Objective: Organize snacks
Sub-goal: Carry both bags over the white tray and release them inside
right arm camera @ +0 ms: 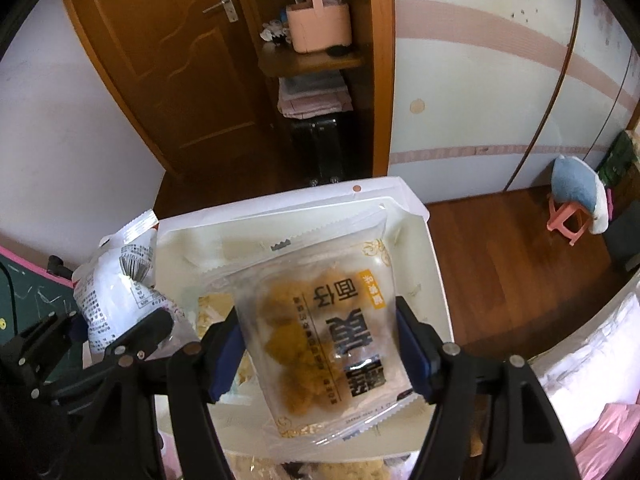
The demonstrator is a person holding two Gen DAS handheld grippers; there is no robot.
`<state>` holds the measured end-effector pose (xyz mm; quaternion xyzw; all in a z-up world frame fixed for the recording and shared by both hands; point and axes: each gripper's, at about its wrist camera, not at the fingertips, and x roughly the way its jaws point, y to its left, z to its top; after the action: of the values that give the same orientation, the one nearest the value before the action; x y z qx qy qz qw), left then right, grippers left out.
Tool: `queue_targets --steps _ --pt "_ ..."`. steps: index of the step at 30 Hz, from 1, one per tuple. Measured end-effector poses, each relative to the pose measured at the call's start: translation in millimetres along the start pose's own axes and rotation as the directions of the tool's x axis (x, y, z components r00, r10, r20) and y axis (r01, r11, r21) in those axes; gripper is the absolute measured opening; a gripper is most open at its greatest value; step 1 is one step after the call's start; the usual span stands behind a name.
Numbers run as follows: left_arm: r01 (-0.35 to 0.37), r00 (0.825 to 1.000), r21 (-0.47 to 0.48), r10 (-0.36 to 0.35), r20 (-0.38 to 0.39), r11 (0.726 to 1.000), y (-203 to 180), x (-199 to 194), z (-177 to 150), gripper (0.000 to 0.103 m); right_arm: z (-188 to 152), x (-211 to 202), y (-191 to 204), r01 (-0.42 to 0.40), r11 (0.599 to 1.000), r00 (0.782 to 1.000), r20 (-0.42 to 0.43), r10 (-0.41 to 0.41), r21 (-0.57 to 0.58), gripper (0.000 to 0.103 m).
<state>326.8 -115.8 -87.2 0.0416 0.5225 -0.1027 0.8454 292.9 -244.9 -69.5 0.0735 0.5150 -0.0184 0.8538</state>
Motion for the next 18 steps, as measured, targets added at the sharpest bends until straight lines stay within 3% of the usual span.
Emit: queue_targets --steps 8,12,18 --pt "-0.009 0.999 0.009 0.01 -0.034 1.0 0.7 36.2 2.2 0.051 -0.3 36.8 -0.6 0.042 0.999 0.998 -0.052 -0.041 0.011 0.075" --pt "-0.003 1.0 0.026 0.003 -0.009 1.0 1.8 38.1 1.2 0.089 1.8 40.1 -2.1 0.041 0.999 0.998 -0.045 -0.04 0.021 0.078" --pt "0.022 1.0 0.028 -0.022 -0.017 0.999 0.9 38.4 4.9 0.093 7.8 31.4 2.3 0.023 1.0 1.0 -0.013 -0.023 0.003 0.081"
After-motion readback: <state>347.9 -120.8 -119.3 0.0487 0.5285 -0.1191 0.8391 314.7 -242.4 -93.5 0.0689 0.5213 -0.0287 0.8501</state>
